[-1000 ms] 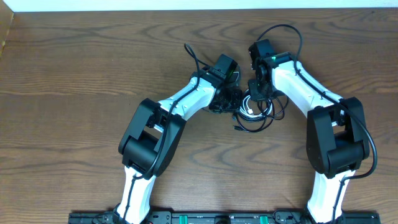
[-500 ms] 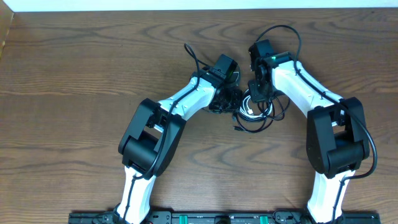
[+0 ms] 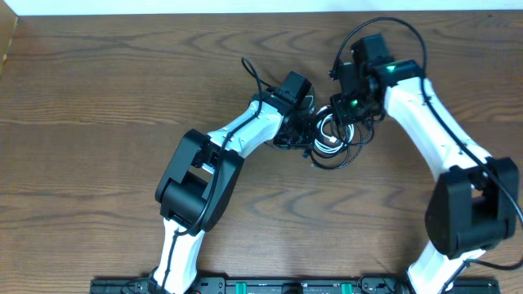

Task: Untangle cables
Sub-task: 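Hold with the left gripper and pull a cable rightward with the right gripper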

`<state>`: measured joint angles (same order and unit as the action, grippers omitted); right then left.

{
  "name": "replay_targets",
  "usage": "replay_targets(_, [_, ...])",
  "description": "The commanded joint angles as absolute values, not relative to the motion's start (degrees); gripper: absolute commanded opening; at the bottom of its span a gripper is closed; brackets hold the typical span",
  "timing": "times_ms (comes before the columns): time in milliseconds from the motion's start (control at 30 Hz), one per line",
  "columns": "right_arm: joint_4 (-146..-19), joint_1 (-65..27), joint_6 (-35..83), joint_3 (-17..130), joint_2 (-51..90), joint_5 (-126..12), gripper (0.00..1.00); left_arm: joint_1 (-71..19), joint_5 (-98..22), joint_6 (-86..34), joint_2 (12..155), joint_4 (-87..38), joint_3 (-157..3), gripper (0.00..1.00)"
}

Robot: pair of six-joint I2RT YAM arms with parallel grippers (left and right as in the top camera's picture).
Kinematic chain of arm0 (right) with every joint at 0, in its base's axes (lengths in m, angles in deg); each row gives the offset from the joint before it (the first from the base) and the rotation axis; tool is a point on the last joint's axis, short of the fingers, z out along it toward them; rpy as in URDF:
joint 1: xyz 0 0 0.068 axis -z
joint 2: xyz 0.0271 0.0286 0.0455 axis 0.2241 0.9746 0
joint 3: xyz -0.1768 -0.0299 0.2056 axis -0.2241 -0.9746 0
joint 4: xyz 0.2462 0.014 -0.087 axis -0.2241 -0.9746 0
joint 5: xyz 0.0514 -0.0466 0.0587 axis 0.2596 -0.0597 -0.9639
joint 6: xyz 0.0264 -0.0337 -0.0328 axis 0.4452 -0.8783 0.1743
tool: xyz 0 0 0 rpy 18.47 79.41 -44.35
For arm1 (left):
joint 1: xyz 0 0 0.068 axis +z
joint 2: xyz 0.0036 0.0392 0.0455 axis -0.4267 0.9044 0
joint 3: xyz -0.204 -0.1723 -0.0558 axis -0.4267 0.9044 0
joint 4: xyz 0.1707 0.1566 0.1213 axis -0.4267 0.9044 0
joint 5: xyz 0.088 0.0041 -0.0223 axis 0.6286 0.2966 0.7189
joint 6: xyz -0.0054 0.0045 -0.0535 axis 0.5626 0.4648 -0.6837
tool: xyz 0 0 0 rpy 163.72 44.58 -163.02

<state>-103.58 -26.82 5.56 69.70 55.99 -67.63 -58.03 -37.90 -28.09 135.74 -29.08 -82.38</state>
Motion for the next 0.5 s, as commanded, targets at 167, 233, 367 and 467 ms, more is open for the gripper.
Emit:
replay_targets(167, [-105.7, -21.1, -5.1, 71.3, 53.9, -95.8, 0.01, -58.1, -33.6, -27.7, 136.9, -28.0, -82.1, 0.08])
replay_targets(233, [-106.3, -19.7, -7.4, 71.3, 53.9, -100.9, 0.01, -58.1, -33.6, -27.7, 136.9, -28.0, -82.1, 0.07])
replay_targets(367, [-106.9, -17.6, -11.7, 71.3, 53.9, -109.9, 0.01, -58.1, -33.6, -27.7, 136.9, -28.0, -82.1, 0.08])
replay_targets(467, [-107.0, -16.1, -13.8, 71.3, 53.9, -115.8, 0.01, -58.1, -33.6, -27.7, 136.9, -27.6, -82.1, 0.08])
